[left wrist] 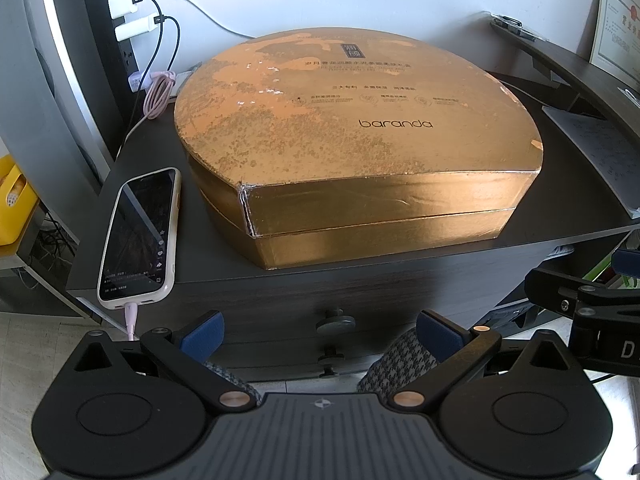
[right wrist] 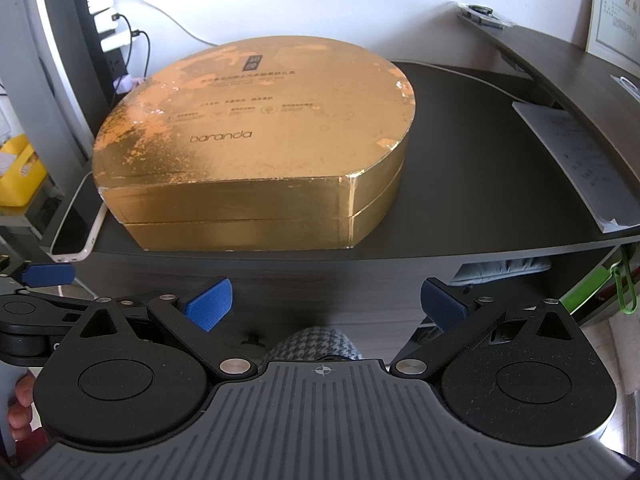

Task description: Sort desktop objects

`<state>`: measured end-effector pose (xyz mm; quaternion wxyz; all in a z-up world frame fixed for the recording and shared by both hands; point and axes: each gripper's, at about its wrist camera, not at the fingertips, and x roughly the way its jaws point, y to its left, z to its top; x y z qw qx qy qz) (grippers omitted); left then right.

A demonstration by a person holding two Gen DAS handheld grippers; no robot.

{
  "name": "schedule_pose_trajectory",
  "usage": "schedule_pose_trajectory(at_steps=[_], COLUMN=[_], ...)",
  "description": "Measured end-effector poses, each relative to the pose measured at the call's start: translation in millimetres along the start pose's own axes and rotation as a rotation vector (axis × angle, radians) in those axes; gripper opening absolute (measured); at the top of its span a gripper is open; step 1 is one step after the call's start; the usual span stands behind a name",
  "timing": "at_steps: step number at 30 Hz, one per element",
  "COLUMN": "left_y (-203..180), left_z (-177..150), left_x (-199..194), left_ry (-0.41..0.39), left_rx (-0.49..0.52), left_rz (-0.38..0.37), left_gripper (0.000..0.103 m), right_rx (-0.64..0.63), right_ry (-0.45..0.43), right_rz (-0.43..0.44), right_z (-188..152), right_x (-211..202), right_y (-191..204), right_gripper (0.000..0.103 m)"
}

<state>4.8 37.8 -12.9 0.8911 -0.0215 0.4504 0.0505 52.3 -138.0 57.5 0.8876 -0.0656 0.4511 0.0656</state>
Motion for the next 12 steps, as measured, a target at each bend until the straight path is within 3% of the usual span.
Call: schedule_pose_trajectory(at_steps=[12], left_y=[-2.3], left_z=[-0.5], left_x=[-3.5], left_ry=[-0.028], left_rx=[0.015], left_rz=[0.007], left_gripper=[0.102], right_rx=[0.006], right_ry=[-0.003], right_rz=[0.005], right_z=[-1.8], right_x=[-0.5], right_y=[-1.3], right_gripper=[0.103])
